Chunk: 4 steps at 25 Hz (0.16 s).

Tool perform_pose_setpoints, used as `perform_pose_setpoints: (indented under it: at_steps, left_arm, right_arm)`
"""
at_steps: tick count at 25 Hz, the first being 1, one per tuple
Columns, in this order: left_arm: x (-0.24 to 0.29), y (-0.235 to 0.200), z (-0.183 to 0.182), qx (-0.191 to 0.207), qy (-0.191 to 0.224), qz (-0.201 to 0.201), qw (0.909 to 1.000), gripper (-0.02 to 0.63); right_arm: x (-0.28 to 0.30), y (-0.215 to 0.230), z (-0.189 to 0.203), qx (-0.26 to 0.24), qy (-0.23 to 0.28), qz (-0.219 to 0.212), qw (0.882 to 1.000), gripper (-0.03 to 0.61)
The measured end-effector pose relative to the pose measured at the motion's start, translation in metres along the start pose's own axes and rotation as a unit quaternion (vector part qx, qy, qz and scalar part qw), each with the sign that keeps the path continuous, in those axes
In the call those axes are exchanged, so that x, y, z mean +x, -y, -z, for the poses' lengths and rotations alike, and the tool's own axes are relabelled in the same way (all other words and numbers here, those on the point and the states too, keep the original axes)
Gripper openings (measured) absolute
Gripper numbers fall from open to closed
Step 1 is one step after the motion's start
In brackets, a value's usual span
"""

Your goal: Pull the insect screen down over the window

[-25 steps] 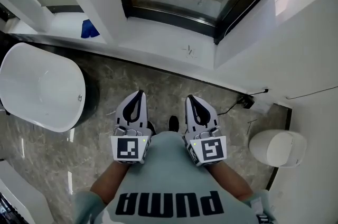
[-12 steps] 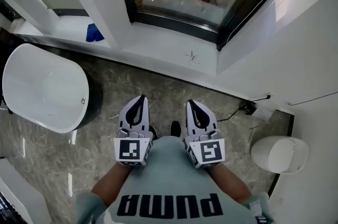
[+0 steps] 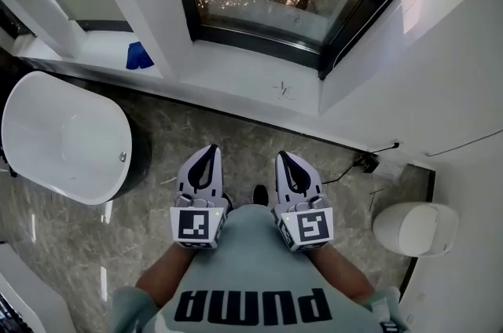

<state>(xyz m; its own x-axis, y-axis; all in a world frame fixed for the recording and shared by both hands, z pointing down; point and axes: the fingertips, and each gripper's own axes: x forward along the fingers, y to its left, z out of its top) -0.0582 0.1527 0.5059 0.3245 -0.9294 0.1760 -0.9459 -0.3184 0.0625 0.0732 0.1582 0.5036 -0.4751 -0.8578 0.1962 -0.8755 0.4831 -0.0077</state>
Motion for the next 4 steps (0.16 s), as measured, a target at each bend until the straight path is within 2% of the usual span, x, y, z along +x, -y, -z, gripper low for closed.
perform_pose_setpoints:
  at_steps: [4]
  left_arm:
    - [-0.0034,-0.0011,-0.0049,0.000,-0.002,0.000,1.0000,0.014]
  right_arm:
    - [-0.0025,-0.0038,-0.0025,-0.002,0.000,0.001,1.000,0.005]
